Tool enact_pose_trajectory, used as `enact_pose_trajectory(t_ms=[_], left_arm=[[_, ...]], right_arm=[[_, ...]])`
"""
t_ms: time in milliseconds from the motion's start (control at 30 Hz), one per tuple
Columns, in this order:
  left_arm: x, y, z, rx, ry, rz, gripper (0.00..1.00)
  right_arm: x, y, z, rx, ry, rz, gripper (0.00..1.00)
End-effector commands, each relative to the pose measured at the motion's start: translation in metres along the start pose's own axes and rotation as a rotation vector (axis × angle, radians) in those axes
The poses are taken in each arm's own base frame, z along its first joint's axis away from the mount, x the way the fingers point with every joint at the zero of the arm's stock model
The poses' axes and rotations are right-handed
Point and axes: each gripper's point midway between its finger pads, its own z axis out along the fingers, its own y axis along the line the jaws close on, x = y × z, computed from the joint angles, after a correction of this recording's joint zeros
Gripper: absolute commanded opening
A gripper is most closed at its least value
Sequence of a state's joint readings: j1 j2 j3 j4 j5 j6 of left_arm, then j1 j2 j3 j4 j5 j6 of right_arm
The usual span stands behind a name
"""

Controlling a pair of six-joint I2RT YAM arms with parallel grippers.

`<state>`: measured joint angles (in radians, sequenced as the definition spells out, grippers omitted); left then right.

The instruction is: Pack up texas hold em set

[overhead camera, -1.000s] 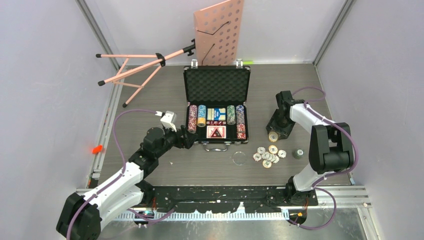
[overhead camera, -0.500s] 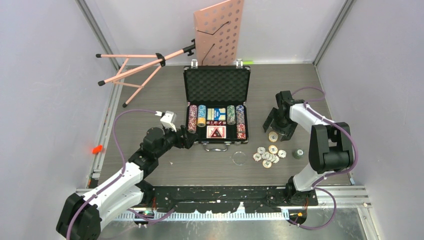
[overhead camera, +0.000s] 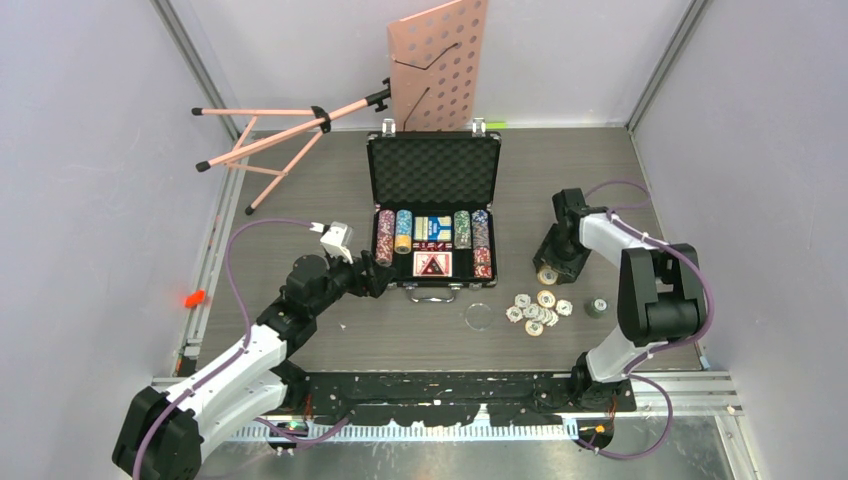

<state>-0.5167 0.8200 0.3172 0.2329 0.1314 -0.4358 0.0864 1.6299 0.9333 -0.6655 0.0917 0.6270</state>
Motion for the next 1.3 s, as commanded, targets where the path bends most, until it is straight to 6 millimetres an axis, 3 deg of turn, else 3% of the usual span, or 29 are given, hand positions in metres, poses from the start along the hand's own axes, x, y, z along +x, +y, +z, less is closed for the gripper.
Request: enact_pose_trajectory(t_ms=[0, 200, 467, 600, 800, 933, 1267], left_arm=[[-0.015, -0.002, 0.0, 0.007, -0.055, 0.025, 0.73], [-0.016, -0.002, -0.001, 0.005, -0.057, 0.026, 0.73], [-0.017, -0.001, -0.002, -0.004, -0.062, 0.031, 0.73], [-0.018, -0.001, -0.003, -0.007, -0.062, 0.034, 0.73], [-0.02, -0.001, -0.004, -0.01, -0.067, 0.037, 0.73], [-0.02, 0.0, -0.004, -0.011, -0.066, 0.036, 0.73], [-0.019, 0.0, -0.004, -0.013, -0.063, 0.037, 0.74]], right_arm=[[0.019, -0.008, 0.015, 0.008, 0.031, 0.023, 0.54], [0.032, -0.013, 0.018, 0.022, 0.047, 0.013, 0.49], [0.037, -0.007, 0.018, 0.019, 0.071, -0.007, 0.67], [0.038, -0.008, 0.016, 0.054, 0.065, -0.032, 0.66], [0.041, -0.009, 0.02, 0.076, 0.081, -0.051, 0.53], [0.04, -0.008, 0.016, 0.068, 0.075, -0.052, 0.35], [0.037, 0.004, -0.017, -0.002, 0.067, -0.06, 0.1]])
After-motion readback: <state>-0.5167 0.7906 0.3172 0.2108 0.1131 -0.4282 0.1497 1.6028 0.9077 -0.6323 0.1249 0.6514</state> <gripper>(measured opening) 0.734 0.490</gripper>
